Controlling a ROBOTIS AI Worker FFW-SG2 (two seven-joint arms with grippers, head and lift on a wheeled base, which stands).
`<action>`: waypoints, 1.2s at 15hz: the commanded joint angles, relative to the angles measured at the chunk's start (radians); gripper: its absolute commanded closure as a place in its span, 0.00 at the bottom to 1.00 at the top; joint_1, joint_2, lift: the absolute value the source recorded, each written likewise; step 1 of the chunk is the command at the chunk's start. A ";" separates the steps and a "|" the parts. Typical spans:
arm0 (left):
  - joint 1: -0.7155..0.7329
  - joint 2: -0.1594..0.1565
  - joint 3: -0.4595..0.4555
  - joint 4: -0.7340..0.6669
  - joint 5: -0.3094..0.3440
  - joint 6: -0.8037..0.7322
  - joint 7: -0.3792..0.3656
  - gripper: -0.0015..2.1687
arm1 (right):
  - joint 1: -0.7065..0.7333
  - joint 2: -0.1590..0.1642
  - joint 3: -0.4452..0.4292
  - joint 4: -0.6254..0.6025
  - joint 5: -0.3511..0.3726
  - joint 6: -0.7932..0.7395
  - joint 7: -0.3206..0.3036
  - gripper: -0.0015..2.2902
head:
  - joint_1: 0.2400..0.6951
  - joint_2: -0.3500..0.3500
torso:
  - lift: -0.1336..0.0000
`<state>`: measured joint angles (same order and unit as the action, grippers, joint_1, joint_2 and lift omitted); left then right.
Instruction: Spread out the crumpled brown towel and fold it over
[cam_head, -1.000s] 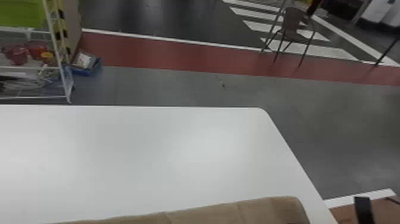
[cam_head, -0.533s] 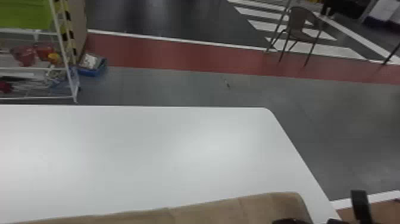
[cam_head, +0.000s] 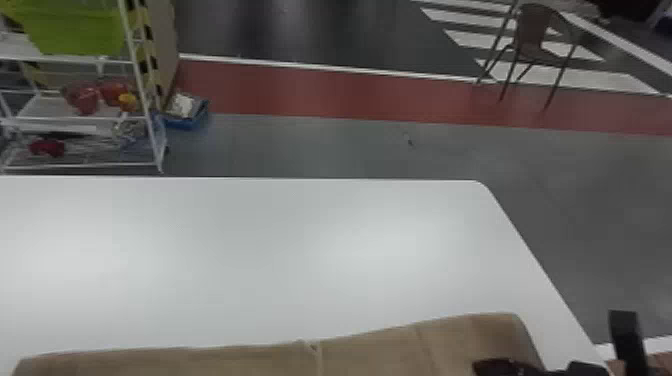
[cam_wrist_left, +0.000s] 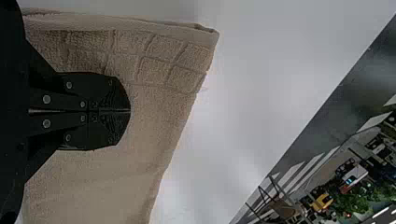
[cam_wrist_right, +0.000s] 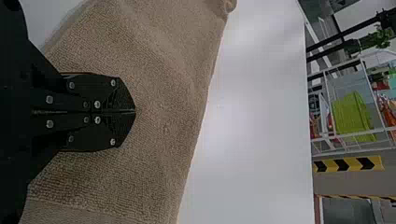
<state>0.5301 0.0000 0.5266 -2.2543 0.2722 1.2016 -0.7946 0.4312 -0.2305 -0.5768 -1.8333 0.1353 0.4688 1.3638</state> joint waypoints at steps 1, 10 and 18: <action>0.001 -0.003 0.021 0.007 0.007 0.000 -0.002 0.80 | -0.002 -0.003 -0.009 0.000 0.000 0.006 0.003 0.70 | 1.00 0.21 | 0.08; 0.027 -0.003 0.069 -0.010 0.055 0.007 -0.018 0.80 | 0.023 -0.003 -0.066 -0.014 -0.046 0.012 0.003 0.69 | 1.00 0.18 | 0.08; 0.053 -0.003 0.105 -0.116 0.136 0.046 -0.028 0.08 | 0.052 0.072 -0.181 -0.162 -0.201 0.058 0.003 0.01 | 1.00 0.18 | 0.08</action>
<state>0.5804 0.0000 0.6301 -2.3404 0.3955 1.2456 -0.8232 0.4798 -0.1812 -0.7284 -1.9576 -0.0368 0.5173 1.3637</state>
